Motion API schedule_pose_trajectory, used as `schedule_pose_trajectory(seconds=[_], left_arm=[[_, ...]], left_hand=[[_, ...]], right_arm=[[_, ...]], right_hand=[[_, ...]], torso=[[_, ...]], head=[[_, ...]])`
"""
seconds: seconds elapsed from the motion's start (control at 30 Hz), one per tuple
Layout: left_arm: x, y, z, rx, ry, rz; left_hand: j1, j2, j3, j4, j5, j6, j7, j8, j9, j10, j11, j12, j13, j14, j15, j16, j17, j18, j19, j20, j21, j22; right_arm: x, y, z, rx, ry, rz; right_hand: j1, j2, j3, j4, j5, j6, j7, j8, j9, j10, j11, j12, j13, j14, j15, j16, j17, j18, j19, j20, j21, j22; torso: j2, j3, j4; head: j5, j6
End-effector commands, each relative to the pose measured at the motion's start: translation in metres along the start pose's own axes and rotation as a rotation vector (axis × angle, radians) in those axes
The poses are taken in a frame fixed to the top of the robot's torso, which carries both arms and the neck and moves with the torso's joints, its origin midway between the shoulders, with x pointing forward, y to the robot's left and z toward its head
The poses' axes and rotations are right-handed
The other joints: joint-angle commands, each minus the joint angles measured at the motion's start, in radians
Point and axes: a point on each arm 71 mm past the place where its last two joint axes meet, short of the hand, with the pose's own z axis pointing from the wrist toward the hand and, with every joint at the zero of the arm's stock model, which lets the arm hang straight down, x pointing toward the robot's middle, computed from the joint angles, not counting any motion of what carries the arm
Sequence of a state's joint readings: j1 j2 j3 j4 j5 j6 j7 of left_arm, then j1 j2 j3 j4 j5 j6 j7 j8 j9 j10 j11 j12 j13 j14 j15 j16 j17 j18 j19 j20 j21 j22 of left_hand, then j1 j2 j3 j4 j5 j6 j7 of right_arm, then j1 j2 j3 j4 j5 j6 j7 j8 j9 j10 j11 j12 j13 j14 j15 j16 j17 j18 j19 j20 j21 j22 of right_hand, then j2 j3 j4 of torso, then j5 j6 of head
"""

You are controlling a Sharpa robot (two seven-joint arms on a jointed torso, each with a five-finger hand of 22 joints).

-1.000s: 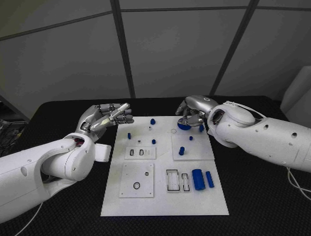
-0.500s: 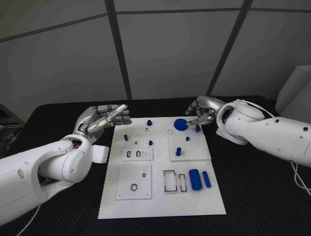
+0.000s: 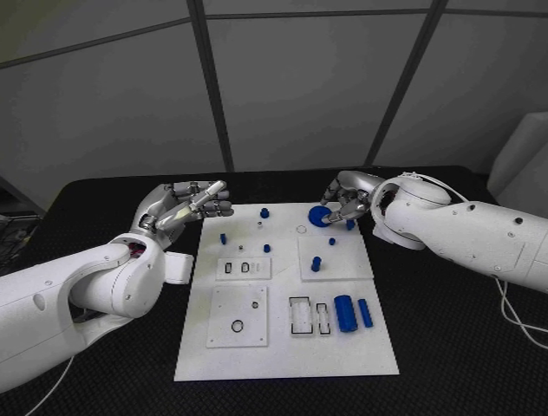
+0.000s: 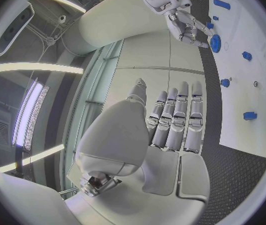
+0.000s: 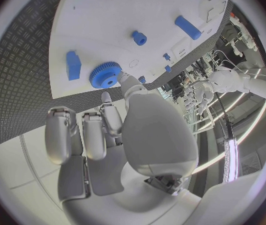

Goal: Assemble the parts on the task board

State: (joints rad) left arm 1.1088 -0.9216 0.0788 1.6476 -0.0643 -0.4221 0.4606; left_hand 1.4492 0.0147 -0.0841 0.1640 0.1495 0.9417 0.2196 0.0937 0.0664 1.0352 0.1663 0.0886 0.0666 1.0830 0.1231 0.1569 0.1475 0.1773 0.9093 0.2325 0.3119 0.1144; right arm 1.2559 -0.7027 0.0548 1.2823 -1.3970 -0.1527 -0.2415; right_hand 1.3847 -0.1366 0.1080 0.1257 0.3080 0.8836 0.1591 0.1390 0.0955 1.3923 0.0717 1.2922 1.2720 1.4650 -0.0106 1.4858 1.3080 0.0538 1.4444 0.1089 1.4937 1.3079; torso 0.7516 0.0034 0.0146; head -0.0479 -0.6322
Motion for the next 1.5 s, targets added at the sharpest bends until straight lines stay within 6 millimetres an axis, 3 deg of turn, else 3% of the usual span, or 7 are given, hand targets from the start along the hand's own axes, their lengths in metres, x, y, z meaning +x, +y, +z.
schedule_pose_trajectory(seconds=[0.03,1.1,1.4,1.5], left_arm=[[0.002,-0.002,0.001,0.010,0.016,-0.002],[0.003,-0.001,0.001,0.009,0.019,-0.003],[0.003,-0.001,0.001,0.008,0.018,-0.003],[0.002,-0.001,0.001,0.008,0.018,-0.003]], left_hand=[[0.007,0.006,0.000,-0.004,-0.004,0.001,0.007,-0.004,-0.001,0.002,0.007,-0.007,-0.001,0.003,0.003,-0.004,0.001,0.006,0.007,0.002,-0.005,-0.001],[0.007,0.006,0.000,-0.004,-0.004,0.001,0.007,-0.004,-0.001,0.002,0.007,-0.007,-0.001,0.003,0.003,-0.004,0.001,0.006,0.007,0.002,-0.005,-0.001],[0.007,0.006,0.000,-0.004,-0.004,0.001,0.007,-0.004,-0.001,0.002,0.007,-0.007,-0.001,0.003,0.003,-0.004,0.001,0.006,0.007,0.002,-0.005,-0.001],[0.007,0.006,0.000,-0.004,-0.004,0.001,0.007,-0.004,-0.001,0.002,0.007,-0.007,-0.001,0.003,0.003,-0.004,0.001,0.006,0.007,0.002,-0.005,-0.001]], right_arm=[[0.001,0.001,0.002,0.004,0.024,-0.022],[0.007,0.006,0.014,0.023,0.049,-0.035],[0.007,0.009,0.015,0.018,0.042,-0.063],[0.005,0.010,0.015,0.002,0.019,-0.078]], right_hand=[[0.011,0.002,-0.002,0.006,0.002,-0.008,0.002,0.004,0.002,0.008,0.000,0.010,0.005,0.071,0.009,0.006,0.084,-0.016,0.007,0.000,0.003,0.095],[0.016,0.022,0.001,0.015,0.001,-0.004,0.002,0.014,0.004,0.011,0.001,0.025,0.022,0.072,0.010,0.010,0.093,-0.018,0.011,0.002,0.007,0.103],[0.030,0.044,0.012,0.011,-0.007,0.043,-0.004,0.044,0.014,0.026,-0.004,0.053,0.053,0.073,0.007,0.014,0.101,-0.019,0.017,0.001,0.012,0.113],[0.053,0.056,0.031,-0.002,-0.047,0.072,-0.011,0.059,0.018,0.032,-0.011,0.064,0.065,0.073,0.002,0.015,0.102,-0.020,0.018,-0.003,0.013,0.116]], torso=[[0.000,0.0004,-0.0012],[-0.001,0.0008,-0.0018],[-0.001,0.0011,-0.0020],[-0.001,0.0011,-0.0029]], head=[[0.001,-0.001],[0.005,-0.010],[0.005,-0.014],[0.006,-0.014]])
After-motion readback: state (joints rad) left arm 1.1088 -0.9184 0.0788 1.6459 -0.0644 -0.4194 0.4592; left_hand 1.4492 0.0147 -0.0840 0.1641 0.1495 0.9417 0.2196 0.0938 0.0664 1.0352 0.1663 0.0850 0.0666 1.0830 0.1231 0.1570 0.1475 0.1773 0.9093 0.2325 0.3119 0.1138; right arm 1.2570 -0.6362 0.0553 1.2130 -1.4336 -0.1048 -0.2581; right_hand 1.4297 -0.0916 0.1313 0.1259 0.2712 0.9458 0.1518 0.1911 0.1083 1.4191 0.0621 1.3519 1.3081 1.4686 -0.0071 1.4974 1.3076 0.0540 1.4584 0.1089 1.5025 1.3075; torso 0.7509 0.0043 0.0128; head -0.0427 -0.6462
